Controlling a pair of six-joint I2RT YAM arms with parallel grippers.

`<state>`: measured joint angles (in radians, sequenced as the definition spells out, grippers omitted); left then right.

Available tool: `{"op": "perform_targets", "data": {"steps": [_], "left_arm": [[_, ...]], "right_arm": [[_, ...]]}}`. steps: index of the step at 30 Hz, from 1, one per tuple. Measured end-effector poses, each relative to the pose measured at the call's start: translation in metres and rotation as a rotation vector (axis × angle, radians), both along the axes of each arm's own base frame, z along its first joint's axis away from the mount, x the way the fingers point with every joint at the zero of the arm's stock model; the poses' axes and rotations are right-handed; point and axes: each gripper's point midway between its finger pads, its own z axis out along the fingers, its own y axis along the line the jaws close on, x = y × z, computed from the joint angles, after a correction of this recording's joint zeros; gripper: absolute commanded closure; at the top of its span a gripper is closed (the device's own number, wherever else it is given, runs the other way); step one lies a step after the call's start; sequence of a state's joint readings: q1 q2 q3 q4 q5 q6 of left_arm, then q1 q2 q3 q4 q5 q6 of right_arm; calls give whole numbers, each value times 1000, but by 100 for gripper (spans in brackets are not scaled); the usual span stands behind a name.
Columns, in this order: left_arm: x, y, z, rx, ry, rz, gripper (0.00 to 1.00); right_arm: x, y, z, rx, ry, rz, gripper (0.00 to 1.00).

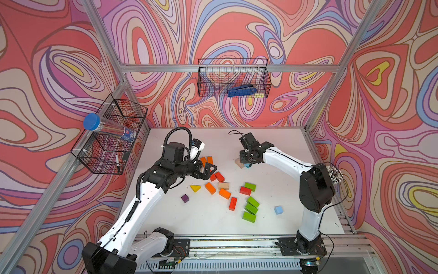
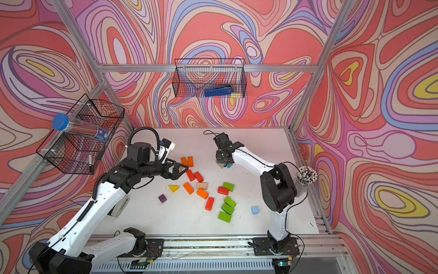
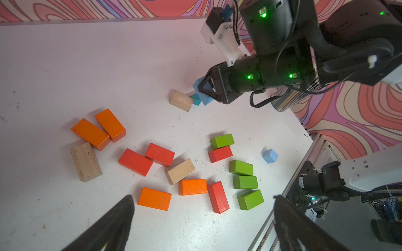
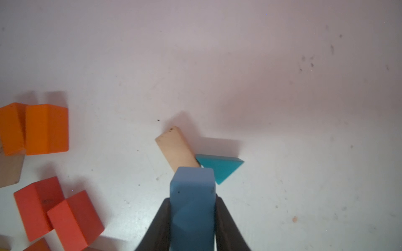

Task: Assemble a heart with building blocks
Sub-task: Assemble the building block at the center of the board.

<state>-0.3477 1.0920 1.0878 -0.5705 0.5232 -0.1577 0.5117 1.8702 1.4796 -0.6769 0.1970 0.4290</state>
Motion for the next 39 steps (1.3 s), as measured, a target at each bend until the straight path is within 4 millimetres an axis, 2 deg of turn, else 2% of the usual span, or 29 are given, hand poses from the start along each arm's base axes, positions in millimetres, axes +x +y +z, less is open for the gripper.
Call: {"op": "perform_targets", "data": {"steps": [4,7,13,23,33,39], "left_arm": [[0,0,1,-2,-4,0,0],[0,0,1,-2,-5,0,0],[0,0,2,-2,-5,0,0],[0,0,2,-2,-5,0,0],[0,0,2,-2,-5,0,0],[0,0,1,-2,-5,0,0]], "right_arm": [[-5,-41,-19,-13,45,-115,72],[-9,-57,-31,-19,75,-167,72],[-2,-59,-36,16,65,-215,72],[18,-65,-63,29,96,-282,69],[29,-65,-58,55,70,-307,52],[32,-67,-57,61,52,-303,51]]}}
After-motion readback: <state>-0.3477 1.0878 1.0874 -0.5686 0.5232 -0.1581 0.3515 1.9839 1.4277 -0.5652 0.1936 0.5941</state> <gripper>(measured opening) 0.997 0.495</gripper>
